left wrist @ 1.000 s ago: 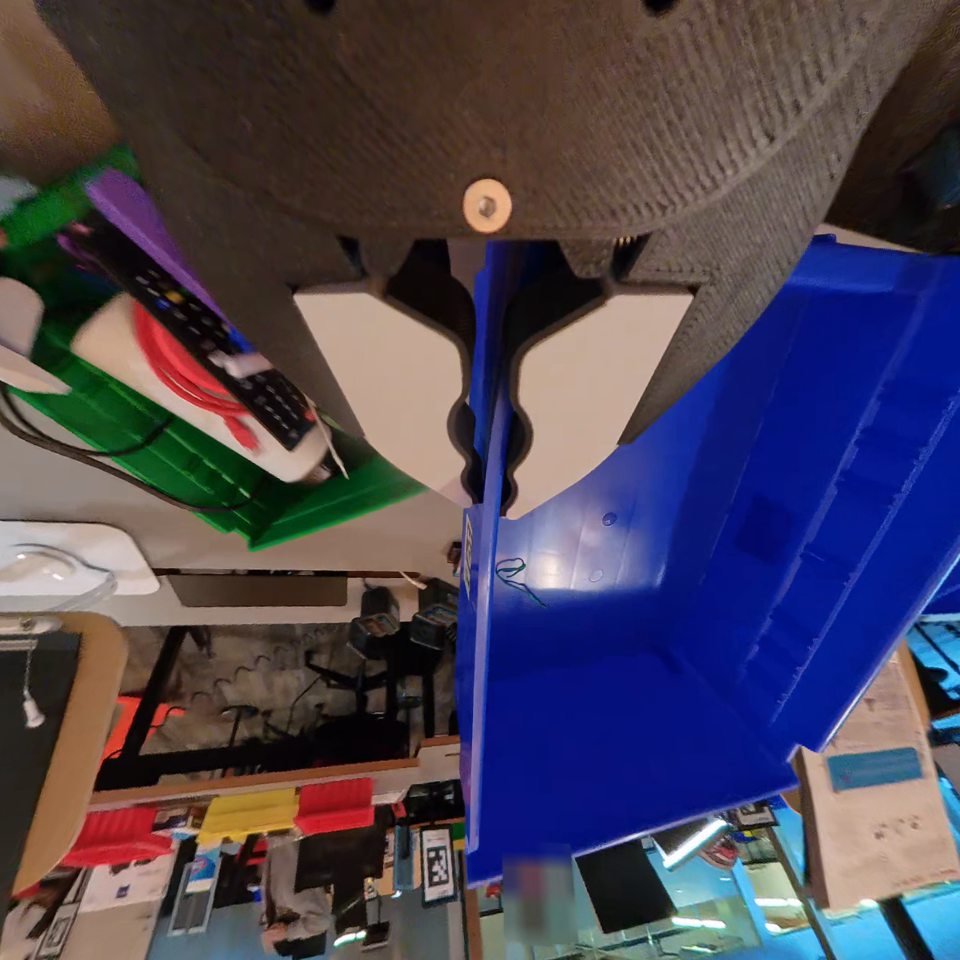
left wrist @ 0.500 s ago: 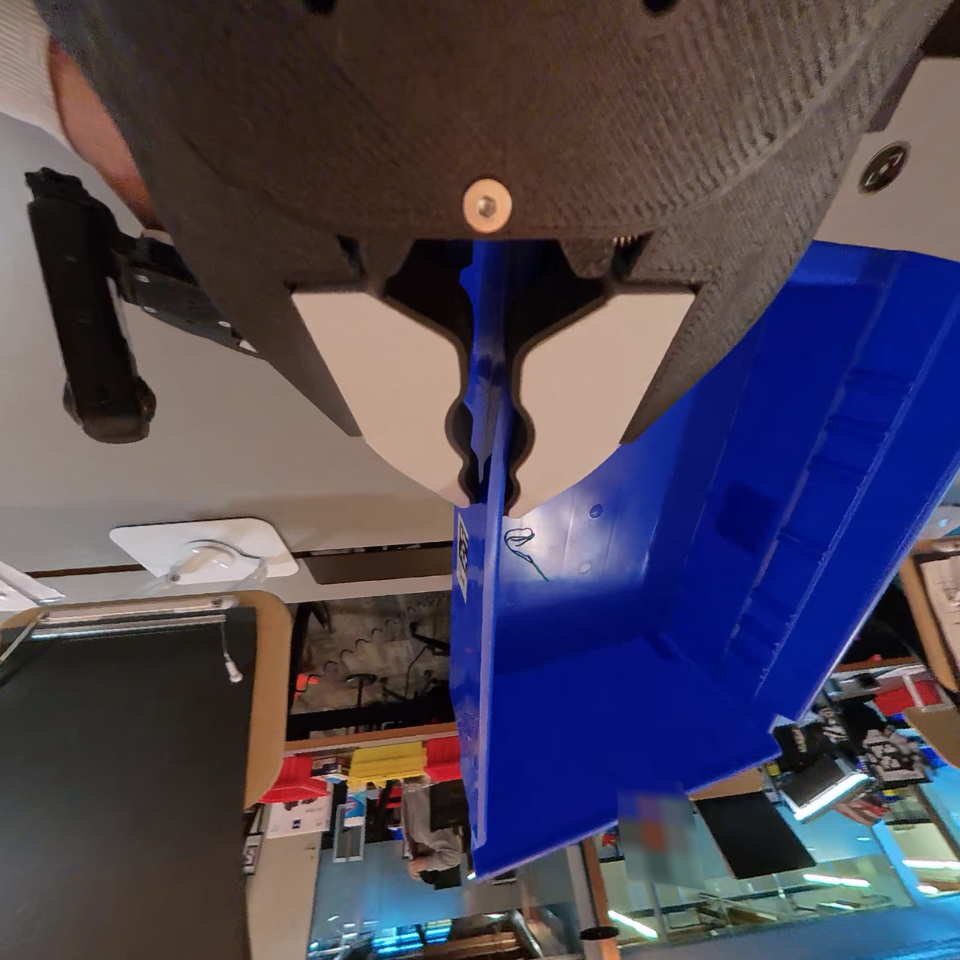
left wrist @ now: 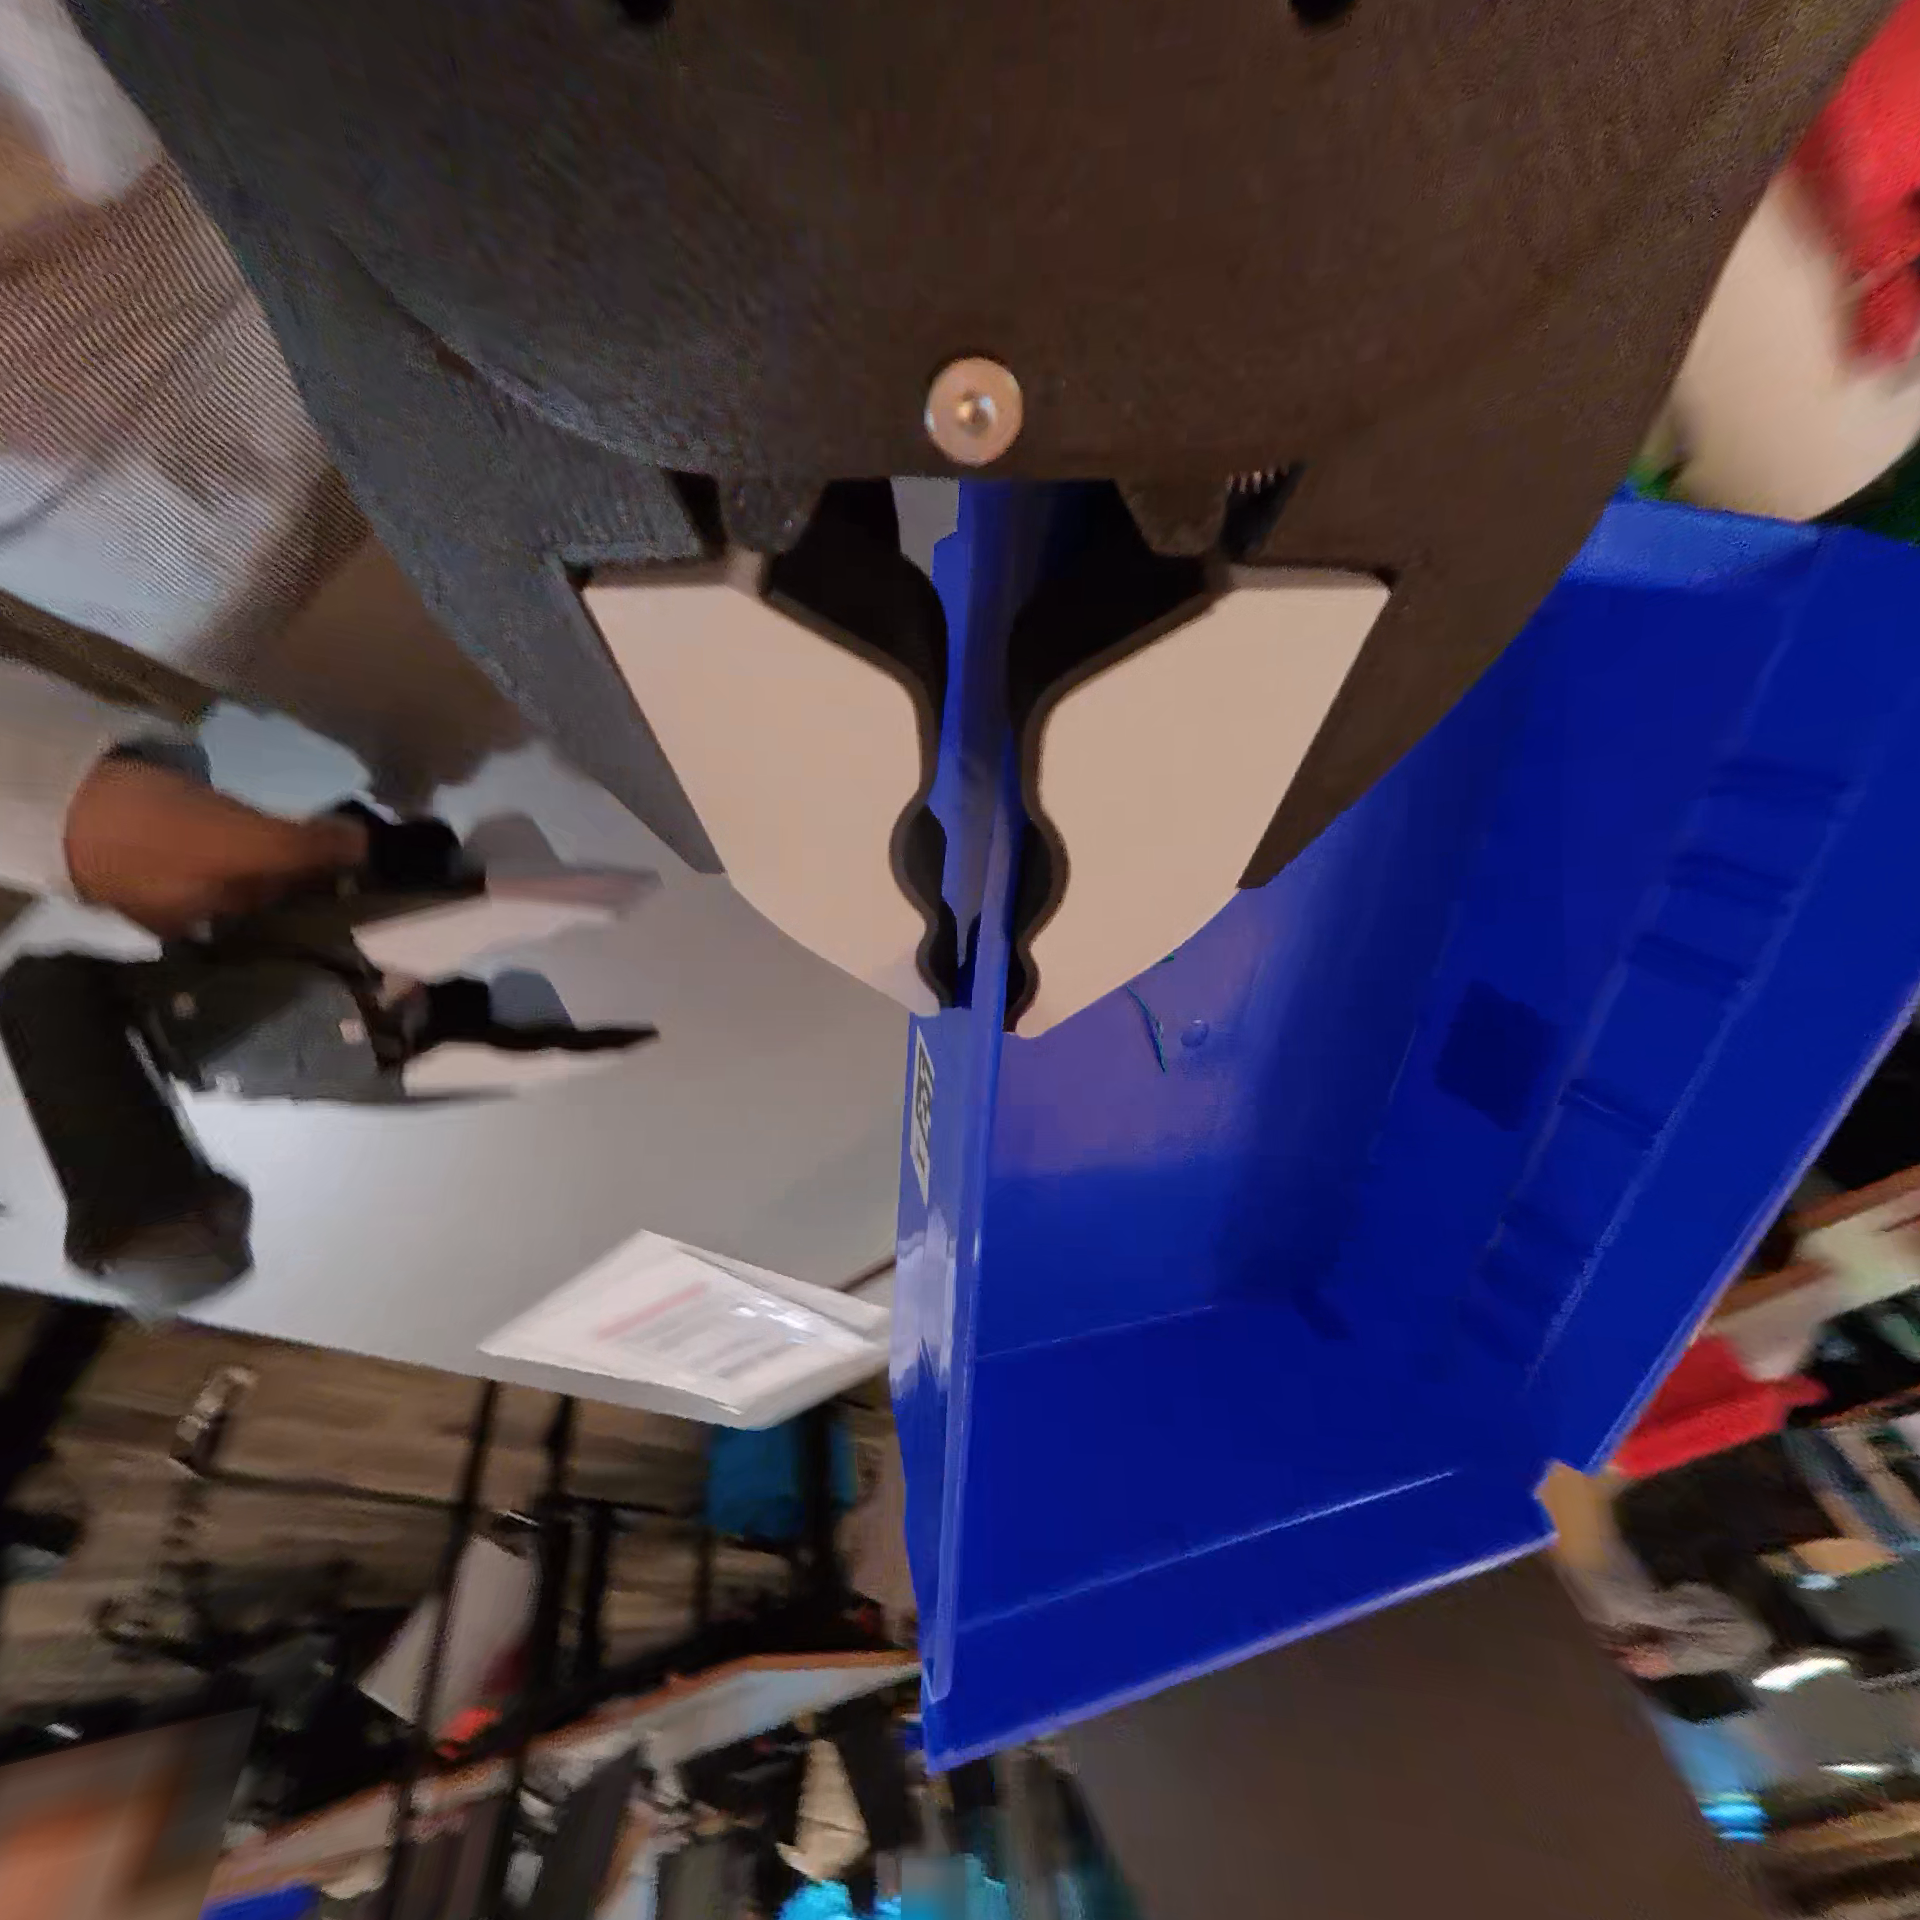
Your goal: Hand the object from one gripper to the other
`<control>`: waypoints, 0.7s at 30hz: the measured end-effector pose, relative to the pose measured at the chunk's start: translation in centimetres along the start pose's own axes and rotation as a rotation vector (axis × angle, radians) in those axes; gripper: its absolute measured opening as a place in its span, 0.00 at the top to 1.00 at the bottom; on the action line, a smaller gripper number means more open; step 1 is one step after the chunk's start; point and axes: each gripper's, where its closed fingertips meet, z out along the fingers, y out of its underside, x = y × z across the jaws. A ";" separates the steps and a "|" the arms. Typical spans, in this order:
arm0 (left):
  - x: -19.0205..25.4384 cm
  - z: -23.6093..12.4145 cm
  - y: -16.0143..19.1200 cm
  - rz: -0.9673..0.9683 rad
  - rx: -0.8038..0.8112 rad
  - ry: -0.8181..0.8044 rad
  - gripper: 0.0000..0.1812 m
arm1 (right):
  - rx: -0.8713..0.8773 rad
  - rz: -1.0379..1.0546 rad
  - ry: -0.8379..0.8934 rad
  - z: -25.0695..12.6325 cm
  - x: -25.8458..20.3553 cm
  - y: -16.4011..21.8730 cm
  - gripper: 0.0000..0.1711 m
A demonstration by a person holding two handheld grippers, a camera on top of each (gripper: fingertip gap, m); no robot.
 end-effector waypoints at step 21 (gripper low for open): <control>14.9 15.1 11.3 0.079 -0.193 0.340 0.96 | 0.007 0.160 0.249 -9.0 5.6 2.7 0.58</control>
